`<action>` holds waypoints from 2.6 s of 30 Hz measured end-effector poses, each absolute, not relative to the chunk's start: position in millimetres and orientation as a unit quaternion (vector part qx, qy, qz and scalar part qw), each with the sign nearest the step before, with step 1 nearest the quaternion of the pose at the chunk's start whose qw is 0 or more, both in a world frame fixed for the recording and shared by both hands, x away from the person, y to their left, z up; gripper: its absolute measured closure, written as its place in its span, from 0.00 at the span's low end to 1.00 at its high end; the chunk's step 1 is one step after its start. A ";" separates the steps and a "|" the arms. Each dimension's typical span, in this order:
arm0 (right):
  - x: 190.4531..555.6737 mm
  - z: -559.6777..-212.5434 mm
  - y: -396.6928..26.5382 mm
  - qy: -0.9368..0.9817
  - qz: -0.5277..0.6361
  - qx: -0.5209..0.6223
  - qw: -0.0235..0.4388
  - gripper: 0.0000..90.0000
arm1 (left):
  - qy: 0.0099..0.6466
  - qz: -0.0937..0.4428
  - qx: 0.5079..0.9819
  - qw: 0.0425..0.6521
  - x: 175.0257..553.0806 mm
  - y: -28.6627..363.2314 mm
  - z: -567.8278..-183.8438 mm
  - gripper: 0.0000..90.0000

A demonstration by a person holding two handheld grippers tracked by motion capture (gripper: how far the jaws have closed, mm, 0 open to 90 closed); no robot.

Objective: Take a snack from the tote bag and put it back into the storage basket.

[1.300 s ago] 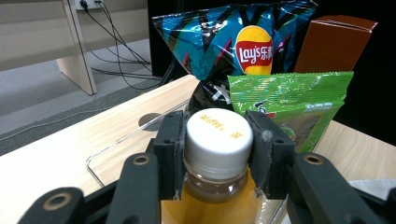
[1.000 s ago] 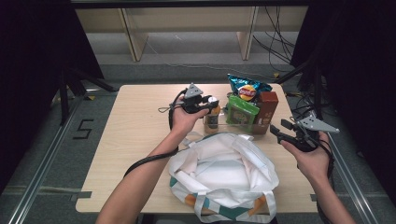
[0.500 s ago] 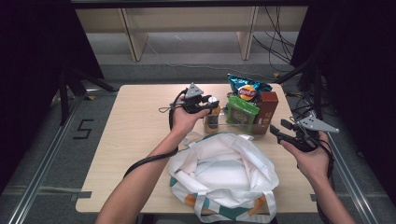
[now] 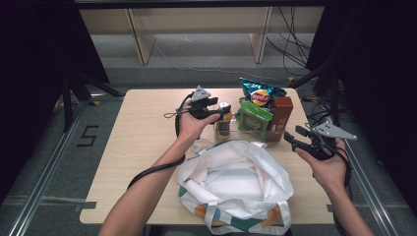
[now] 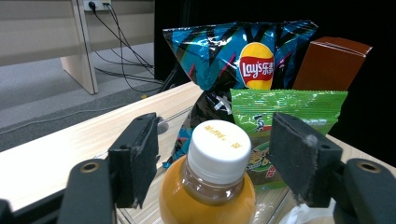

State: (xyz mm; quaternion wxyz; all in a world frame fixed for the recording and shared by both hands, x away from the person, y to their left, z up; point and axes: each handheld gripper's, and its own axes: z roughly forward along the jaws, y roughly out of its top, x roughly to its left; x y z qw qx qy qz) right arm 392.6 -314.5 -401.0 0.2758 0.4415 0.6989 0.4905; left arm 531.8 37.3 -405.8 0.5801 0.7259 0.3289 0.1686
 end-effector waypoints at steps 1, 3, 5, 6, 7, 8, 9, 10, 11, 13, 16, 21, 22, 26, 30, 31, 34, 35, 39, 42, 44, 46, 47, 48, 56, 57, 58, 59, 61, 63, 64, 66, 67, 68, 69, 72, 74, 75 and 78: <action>392.6 -401.1 -314.4 0.699 0.490 0.442 0.275 0.53 | 0.329 0.169 0.726 0.580 530.7 37.8 -404.8 0.35; 392.7 -401.2 -314.4 0.699 0.491 0.442 0.275 0.53 | 0.328 0.174 0.727 0.578 528.3 39.4 -402.3 0.34; 392.6 -401.0 -314.2 0.699 0.491 0.442 0.275 0.53 | 0.328 0.176 0.726 0.579 526.3 40.8 -400.4 0.33; 392.6 -400.9 -314.2 0.699 0.491 0.442 0.275 0.53 | 0.328 0.177 0.725 0.579 525.1 41.8 -399.4 0.32; 392.2 -400.6 -314.2 0.699 0.487 0.444 0.277 0.53 | 0.328 0.178 0.724 0.581 523.7 43.0 -398.4 0.32; 392.0 -401.2 -313.0 0.691 0.489 0.450 0.283 0.53 | 0.326 0.179 0.723 0.582 522.7 43.6 -398.1 0.33; 392.1 -401.2 -312.9 0.691 0.490 0.450 0.284 0.53 | 0.324 0.184 0.722 0.583 521.1 44.6 -397.4 0.33; 392.2 -401.2 -312.9 0.691 0.490 0.449 0.285 0.53 | 0.323 0.187 0.719 0.586 518.8 45.7 -396.1 0.34; 392.3 -401.2 -313.0 0.691 0.490 0.448 0.286 0.53 | 0.322 0.185 0.718 0.589 517.3 46.2 -395.1 0.35; 392.3 -400.9 -312.4 0.689 0.495 0.449 0.282 0.53 | 0.320 0.185 0.720 0.588 514.7 47.2 -393.3 0.35; 392.6 -401.4 -313.2 0.692 0.489 0.446 0.288 0.53 | 0.318 0.183 0.723 0.586 510.0 49.0 -391.5 0.35; 391.7 -400.6 -312.1 0.688 0.495 0.451 0.281 0.53 | 0.321 0.180 0.721 0.587 504.1 55.1 -391.1 0.35; 392.2 -400.6 -312.4 0.689 0.495 0.447 0.283 0.53 | 0.321 0.180 0.721 0.587 502.5 56.4 -390.8 0.35; 392.8 -401.0 -313.1 0.692 0.490 0.444 0.288 0.53 | 0.321 0.178 0.721 0.587 496.0 59.3 -388.5 0.34; 392.5 -400.5 -313.4 0.692 0.494 0.442 0.286 0.53 | 0.318 0.178 0.723 0.587 487.8 63.3 -385.0 0.34; 391.9 -399.8 -313.8 0.695 0.491 0.443 0.282 0.53 | 0.317 0.180 0.723 0.586 485.6 64.8 -383.9 0.34; 392.7 -399.6 -315.5 0.699 0.490 0.437 0.284 0.53 | 0.315 0.182 0.723 0.588 480.4 69.6 -381.4 0.34; 393.2 -399.9 -316.1 0.701 0.488 0.436 0.285 0.53 | 0.315 0.183 0.723 0.588 478.1 71.4 -380.5 0.34; 392.2 -399.4 -314.7 0.698 0.490 0.442 0.280 0.53 | 0.312 0.182 0.725 0.586 468.8 78.3 -377.6 0.34; 393.2 -399.0 -315.6 0.703 0.483 0.432 0.293 0.53 | 0.316 0.178 0.722 0.589 461.1 83.6 -377.9 0.34; 392.4 -398.9 -314.7 0.700 0.484 0.439 0.288 0.53 | 0.317 0.175 0.721 0.591 456.9 86.1 -379.3 0.34; 392.6 -399.1 -315.1 0.702 0.483 0.436 0.289 0.53 | 0.313 0.176 0.722 0.591 452.1 88.8 -380.1 0.34; 393.1 -399.1 -315.5 0.703 0.483 0.433 0.292 0.53 | 0.312 0.177 0.722 0.592 449.2 90.4 -380.2 0.34; 393.2 -399.2 -315.6 0.703 0.482 0.433 0.293 0.53 | 0.312 0.176 0.721 0.593 446.8 91.5 -380.1 0.34; 392.3 -399.2 -313.4 0.693 0.489 0.444 0.290 0.53 | 0.307 0.186 0.722 0.591 432.7 102.9 -377.8 0.34; 392.3 -399.2 -313.4 0.693 0.489 0.444 0.289 0.53 | 0.307 0.188 0.722 0.591 431.0 104.4 -377.4 0.34; 392.8 -399.7 -313.8 0.695 0.488 0.439 0.293 0.53 | 0.307 0.189 0.722 0.591 428.9 106.1 -377.3 0.34; 393.0 -399.3 -313.8 0.699 0.492 0.435 0.282 0.53 | 0.307 0.189 0.722 0.590 427.3 107.1 -377.4 0.34; 393.8 -399.5 -314.0 0.701 0.493 0.431 0.281 0.53 | 0.305 0.188 0.725 0.588 423.3 109.8 -377.8 0.34; 393.2 -398.8 -313.6 0.700 0.494 0.435 0.277 0.52 | 0.303 0.189 0.727 0.586 418.5 114.5 -379.1 0.34; 390.8 -398.0 -312.2 0.696 0.489 0.447 0.275 0.53 | 0.303 0.190 0.727 0.586 417.3 116.2 -379.6 0.34; 390.8 -397.9 -312.6 0.697 0.489 0.447 0.275 0.52 | 0.303 0.189 0.727 0.586 414.3 120.0 -380.5 0.34; 390.7 -397.9 -312.6 0.697 0.489 0.447 0.275 0.53 | 0.304 0.190 0.726 0.586 411.9 122.7 -380.9 0.34; 390.7 -398.1 -312.5 0.697 0.489 0.447 0.275 0.52 | 0.305 0.191 0.726 0.586 410.4 124.5 -381.2 0.34; 390.8 -398.2 -312.6 0.697 0.489 0.446 0.275 0.52 | 0.306 0.191 0.725 0.587 407.7 127.2 -381.9 0.34; 391.9 -398.5 -313.6 0.701 0.488 0.435 0.284 0.52 | 0.307 0.192 0.726 0.584 401.6 133.6 -384.3 0.34; 391.8 -398.3 -313.5 0.701 0.488 0.435 0.284 0.52 | 0.308 0.192 0.725 0.585 396.6 138.1 -387.7 0.34; 392.3 -399.0 -313.0 0.697 0.491 0.434 0.290 0.52 | 0.309 0.191 0.725 0.585 394.9 139.2 -389.0 0.34; 390.7 -398.8 -311.4 0.695 0.491 0.445 0.278 0.52 | 0.308 0.189 0.725 0.586 387.7 144.2 -395.1 0.34</action>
